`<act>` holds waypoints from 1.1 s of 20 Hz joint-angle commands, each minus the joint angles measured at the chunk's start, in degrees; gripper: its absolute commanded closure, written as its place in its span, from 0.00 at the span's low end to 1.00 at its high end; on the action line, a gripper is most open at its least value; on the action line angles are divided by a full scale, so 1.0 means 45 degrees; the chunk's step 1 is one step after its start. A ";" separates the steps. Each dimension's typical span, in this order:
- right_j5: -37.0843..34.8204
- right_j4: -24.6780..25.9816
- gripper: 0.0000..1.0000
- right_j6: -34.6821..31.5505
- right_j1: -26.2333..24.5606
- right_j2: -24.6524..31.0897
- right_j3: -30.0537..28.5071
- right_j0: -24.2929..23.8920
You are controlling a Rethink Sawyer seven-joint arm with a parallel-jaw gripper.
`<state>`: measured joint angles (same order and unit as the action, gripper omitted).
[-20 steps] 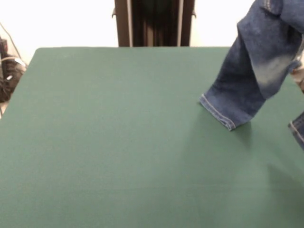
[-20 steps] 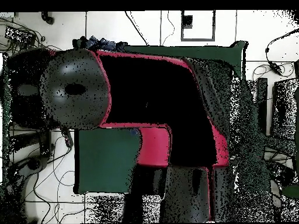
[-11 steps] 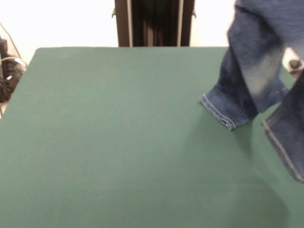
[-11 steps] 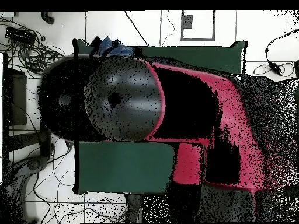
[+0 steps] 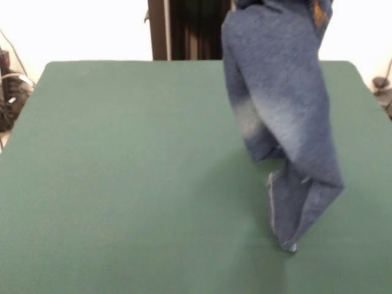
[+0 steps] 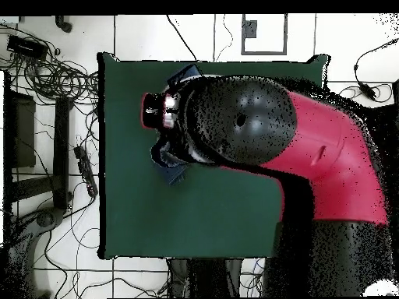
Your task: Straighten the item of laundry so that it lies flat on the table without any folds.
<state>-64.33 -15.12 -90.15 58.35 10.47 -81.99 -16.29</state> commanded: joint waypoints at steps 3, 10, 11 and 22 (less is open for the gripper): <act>-0.2994 -0.0218 1.00 0.3093 -0.1315 0.2771 -0.1210 -0.0941; -0.3359 0.1515 1.00 0.5706 -0.0552 0.3115 -0.2520 -0.2642; -0.3313 0.1728 1.00 0.5936 -0.0501 0.3240 -0.2680 -0.2884; -0.3698 0.5314 1.00 0.8499 -0.1855 0.4136 -0.1993 -0.5250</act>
<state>-73.48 3.03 -73.77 54.38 21.51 -85.63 -38.01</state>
